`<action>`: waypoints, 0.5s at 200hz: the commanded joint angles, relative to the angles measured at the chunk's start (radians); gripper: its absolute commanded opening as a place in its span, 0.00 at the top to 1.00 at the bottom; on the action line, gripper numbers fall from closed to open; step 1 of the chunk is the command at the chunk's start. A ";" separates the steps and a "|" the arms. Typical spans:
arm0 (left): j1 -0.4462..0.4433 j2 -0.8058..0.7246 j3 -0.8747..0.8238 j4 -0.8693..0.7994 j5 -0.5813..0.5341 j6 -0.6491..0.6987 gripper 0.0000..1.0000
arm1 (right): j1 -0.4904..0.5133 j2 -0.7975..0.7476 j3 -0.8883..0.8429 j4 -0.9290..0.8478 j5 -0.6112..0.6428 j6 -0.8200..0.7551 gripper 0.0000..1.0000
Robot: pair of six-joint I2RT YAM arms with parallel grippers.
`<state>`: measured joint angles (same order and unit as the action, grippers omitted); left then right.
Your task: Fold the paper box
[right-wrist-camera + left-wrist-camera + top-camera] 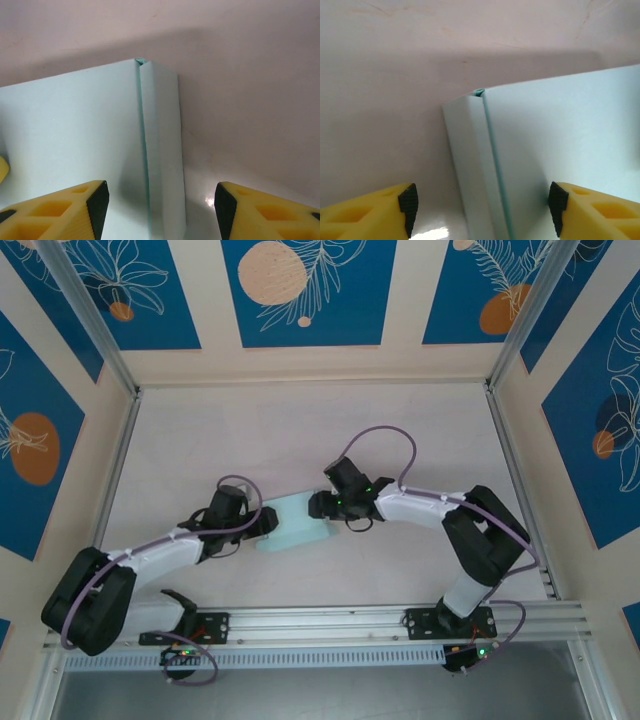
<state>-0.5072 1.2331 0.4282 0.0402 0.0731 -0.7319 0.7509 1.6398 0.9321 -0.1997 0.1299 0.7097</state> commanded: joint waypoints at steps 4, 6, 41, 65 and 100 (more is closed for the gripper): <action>0.010 -0.117 0.011 -0.127 -0.108 0.054 0.22 | 0.014 -0.114 -0.013 -0.040 -0.042 -0.127 0.37; 0.011 -0.131 0.011 -0.133 -0.111 0.062 0.21 | 0.015 -0.123 -0.014 -0.042 -0.040 -0.135 0.37; 0.011 -0.354 0.023 -0.300 -0.069 0.219 0.24 | 0.072 -0.290 -0.075 -0.086 0.066 -0.289 0.37; -0.037 -0.457 0.023 -0.407 -0.038 0.261 0.28 | 0.134 -0.397 -0.170 -0.068 0.154 -0.361 0.40; -0.176 -0.485 0.027 -0.557 -0.183 0.267 0.30 | 0.265 -0.455 -0.268 -0.033 0.340 -0.390 0.50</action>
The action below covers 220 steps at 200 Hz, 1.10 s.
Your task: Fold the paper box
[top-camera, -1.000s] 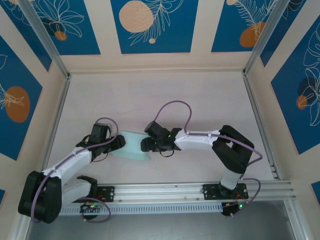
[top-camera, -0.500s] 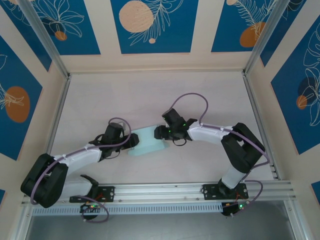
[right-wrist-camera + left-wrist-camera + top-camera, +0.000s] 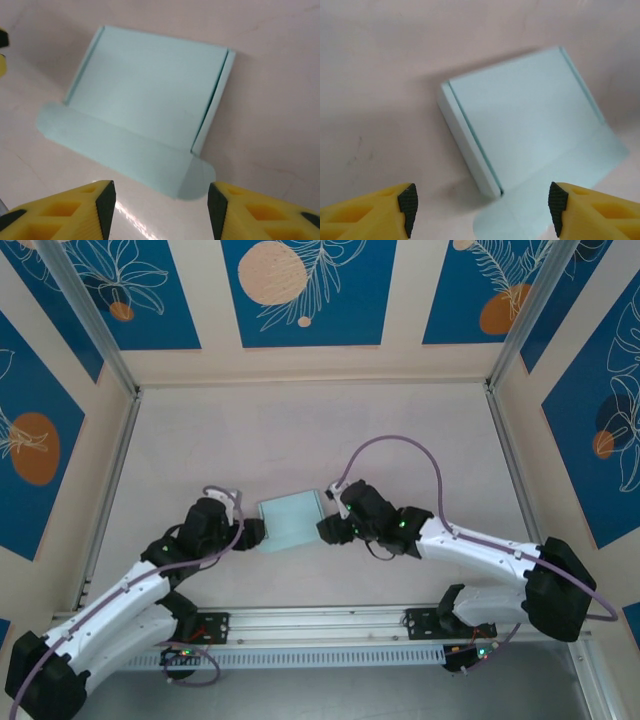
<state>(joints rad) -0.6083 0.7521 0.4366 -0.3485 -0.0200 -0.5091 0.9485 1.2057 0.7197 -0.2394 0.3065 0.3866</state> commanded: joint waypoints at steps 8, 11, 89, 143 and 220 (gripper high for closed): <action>-0.104 0.006 0.016 -0.179 -0.117 0.034 0.30 | 0.093 -0.016 -0.072 0.019 0.205 -0.061 0.51; -0.111 0.010 0.015 -0.182 -0.127 0.029 0.30 | 0.101 -0.013 -0.079 0.024 0.216 -0.061 0.52; -0.099 0.107 0.083 -0.044 -0.216 -0.016 0.30 | 0.162 0.114 -0.074 0.043 0.297 0.187 0.51; 0.106 0.439 0.209 0.177 -0.012 0.110 0.31 | 0.224 -0.026 -0.069 -0.066 0.176 0.599 0.54; 0.181 0.667 0.292 0.252 0.094 0.159 0.35 | 0.254 0.143 -0.149 0.352 0.075 0.816 0.57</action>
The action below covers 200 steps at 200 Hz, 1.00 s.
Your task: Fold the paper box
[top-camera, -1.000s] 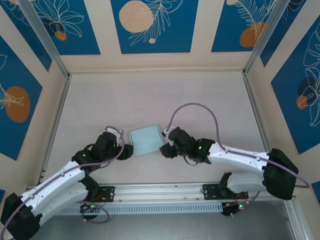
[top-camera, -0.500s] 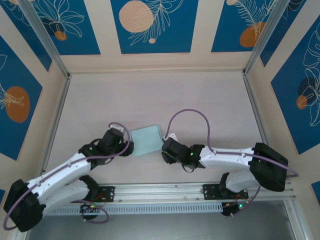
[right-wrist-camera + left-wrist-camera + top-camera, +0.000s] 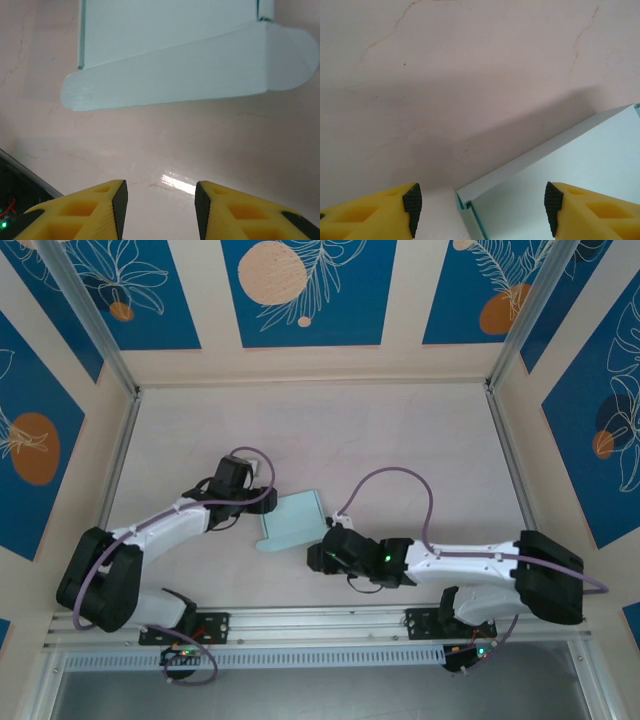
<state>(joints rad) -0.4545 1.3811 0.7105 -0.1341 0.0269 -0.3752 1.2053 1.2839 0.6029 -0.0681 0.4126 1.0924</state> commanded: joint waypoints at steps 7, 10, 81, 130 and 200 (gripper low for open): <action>0.033 0.054 0.018 0.046 0.056 0.024 0.37 | -0.014 0.090 -0.043 0.237 -0.052 0.120 0.57; 0.037 0.060 0.018 0.049 0.059 0.023 0.37 | -0.018 0.100 -0.049 0.266 -0.058 0.125 0.57; 0.053 0.168 0.044 0.074 0.093 0.032 0.39 | -0.052 0.274 -0.085 0.598 -0.051 0.189 0.42; 0.059 0.170 0.042 0.073 0.093 0.035 0.40 | -0.066 0.269 -0.060 0.558 -0.030 0.165 0.43; 0.059 0.202 0.067 0.065 0.124 0.039 0.39 | -0.098 0.292 -0.034 0.574 -0.052 0.119 0.56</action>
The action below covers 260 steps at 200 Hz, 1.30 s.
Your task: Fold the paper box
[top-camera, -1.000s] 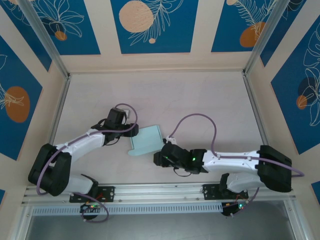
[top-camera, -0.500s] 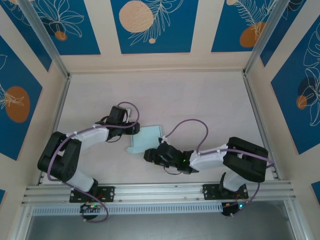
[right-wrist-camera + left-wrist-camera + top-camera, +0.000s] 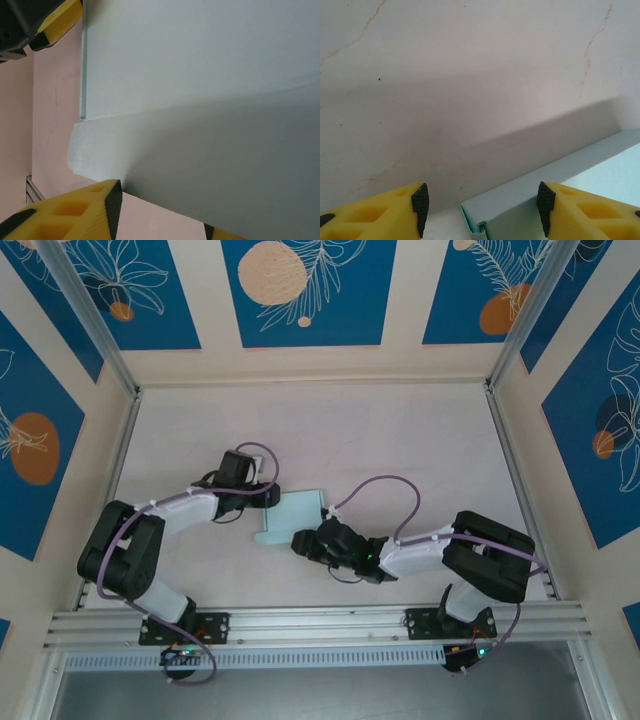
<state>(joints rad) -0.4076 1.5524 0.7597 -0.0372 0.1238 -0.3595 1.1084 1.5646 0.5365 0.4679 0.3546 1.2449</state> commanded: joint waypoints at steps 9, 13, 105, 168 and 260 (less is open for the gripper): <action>0.011 0.036 0.022 -0.033 0.034 0.024 0.40 | -0.001 0.009 0.039 0.035 0.002 -0.043 0.59; 0.011 0.038 0.025 -0.036 0.037 0.024 0.40 | -0.002 0.008 0.042 0.036 -0.002 -0.048 0.60; 0.043 0.047 0.161 -0.144 0.077 0.030 0.38 | -0.042 -0.102 0.133 -0.177 -0.008 -0.112 0.58; 0.068 -0.114 0.184 -0.263 0.066 0.007 0.30 | -0.025 -0.230 0.207 -0.649 -0.017 -0.124 0.47; -0.033 -0.652 -0.168 -0.436 0.013 -0.133 0.18 | -0.374 -0.450 0.267 -0.938 -0.241 -0.488 0.46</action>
<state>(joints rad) -0.4061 0.9413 0.6556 -0.4232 0.1562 -0.4404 0.7826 1.0492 0.7773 -0.4152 0.2443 0.9073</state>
